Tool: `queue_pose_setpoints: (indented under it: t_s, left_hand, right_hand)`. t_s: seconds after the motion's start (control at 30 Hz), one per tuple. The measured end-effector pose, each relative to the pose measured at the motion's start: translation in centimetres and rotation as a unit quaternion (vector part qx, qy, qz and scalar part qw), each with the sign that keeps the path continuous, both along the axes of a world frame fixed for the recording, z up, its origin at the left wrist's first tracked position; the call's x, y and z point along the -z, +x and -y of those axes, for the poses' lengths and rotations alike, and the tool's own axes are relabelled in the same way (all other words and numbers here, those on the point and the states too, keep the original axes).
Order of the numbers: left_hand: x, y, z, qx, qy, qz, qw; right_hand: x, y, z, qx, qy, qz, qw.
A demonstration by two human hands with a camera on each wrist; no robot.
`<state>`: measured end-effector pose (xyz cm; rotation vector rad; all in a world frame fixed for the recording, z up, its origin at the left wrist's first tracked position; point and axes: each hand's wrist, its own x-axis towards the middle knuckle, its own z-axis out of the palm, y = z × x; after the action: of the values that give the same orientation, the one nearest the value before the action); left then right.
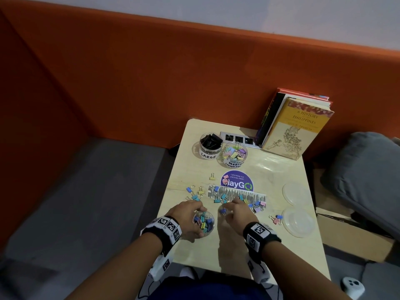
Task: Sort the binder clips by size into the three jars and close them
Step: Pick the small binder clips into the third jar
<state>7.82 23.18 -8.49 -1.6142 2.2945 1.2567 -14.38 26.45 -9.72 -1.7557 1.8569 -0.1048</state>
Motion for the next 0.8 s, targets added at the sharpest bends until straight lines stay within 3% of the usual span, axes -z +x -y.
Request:
queue_pose_setpoints:
  t_s: [0.13,0.33,0.47,0.57,0.63,0.73,0.8]
  left_hand:
    - [0.0,0.0,0.0,-0.002,0.003,-0.003,1.000]
    - [-0.1,0.0,0.0,0.004,0.000,0.000,1.000]
    - [-0.2,0.0,0.0,0.004,-0.005,0.005,1.000]
    - [-0.2,-0.1,0.1,0.009,-0.008,0.013,1.000]
    - [-0.3,-0.1,0.1,0.015,-0.007,0.016,1.000]
    - [-0.2,-0.1,0.0,0.013,-0.010,0.012,1.000]
    - [-0.1,0.0,0.0,0.008,-0.004,0.006,1.000]
  right_hand:
    - [0.3,0.2,-0.4,-0.029,0.000,-0.031,0.999]
    - [-0.1,0.1,-0.5,0.017,0.006,-0.014,1.000]
    - [-1.5,0.3,0.3,0.077,-0.022,0.125,0.989]
    - [-2.5,1.0,0.7,0.024,0.018,0.220,0.975]
    - [-2.6,1.3,0.6,-0.009,0.034,0.214,0.976]
    - [-1.5,0.4,0.3,0.052,-0.011,0.181,0.982]
    - [-0.5,-0.9,0.2,0.090,-0.044,0.103,0.990]
